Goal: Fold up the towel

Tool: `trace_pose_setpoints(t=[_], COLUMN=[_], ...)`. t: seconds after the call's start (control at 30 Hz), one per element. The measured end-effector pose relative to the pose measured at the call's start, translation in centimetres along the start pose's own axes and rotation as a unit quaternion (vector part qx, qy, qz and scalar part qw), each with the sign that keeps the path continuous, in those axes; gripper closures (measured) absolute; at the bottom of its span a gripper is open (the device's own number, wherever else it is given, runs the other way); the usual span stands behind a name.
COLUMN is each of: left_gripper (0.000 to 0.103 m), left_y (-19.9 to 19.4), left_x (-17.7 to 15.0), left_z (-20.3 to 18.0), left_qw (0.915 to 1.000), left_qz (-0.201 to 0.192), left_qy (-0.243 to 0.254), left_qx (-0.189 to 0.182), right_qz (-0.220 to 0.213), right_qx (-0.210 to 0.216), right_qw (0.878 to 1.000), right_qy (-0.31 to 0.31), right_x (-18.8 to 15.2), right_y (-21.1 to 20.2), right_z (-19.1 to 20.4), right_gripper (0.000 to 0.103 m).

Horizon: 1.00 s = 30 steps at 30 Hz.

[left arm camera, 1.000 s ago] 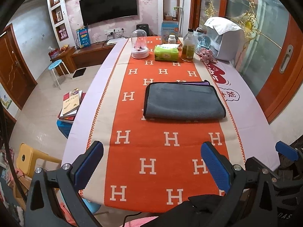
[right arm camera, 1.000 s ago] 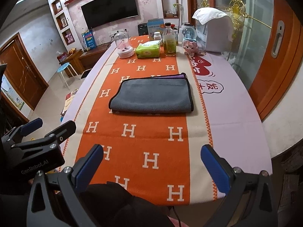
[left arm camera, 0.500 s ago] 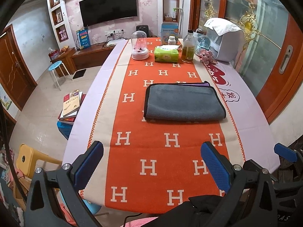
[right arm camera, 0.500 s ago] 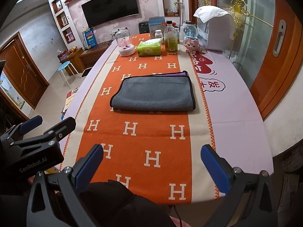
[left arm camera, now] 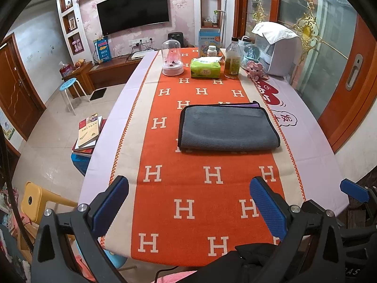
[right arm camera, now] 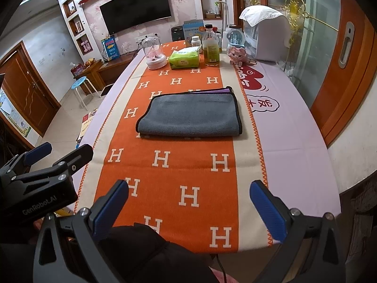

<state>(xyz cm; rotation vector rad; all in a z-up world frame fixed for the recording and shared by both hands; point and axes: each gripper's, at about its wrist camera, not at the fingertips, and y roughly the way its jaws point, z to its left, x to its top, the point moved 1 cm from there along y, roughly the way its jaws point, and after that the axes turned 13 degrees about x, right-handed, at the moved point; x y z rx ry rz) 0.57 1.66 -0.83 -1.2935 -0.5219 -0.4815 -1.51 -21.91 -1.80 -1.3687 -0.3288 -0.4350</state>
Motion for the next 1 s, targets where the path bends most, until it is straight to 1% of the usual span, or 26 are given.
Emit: trace_pose_setpoints(t=[0.2,1.0], left_gripper=[0.001,0.001], left_y=[-0.1,-0.2], left_x=[0.0,-0.3], left_z=[0.1,0.2], left_qw=[1.0000,1.0000], left_qz=[0.000,0.000], left_qy=[-0.001,0.000], left_qx=[0.001,0.002], right_qz=[0.003,0.009], right_qx=[0.000,0.002], right_qw=[1.000,1.000], right_qy=[0.000,0.003], right_x=[-0.8,-1.5], right_y=[0.2,0.2], right_z=[-0.2,0.1], right_gripper=[0.000,0.000])
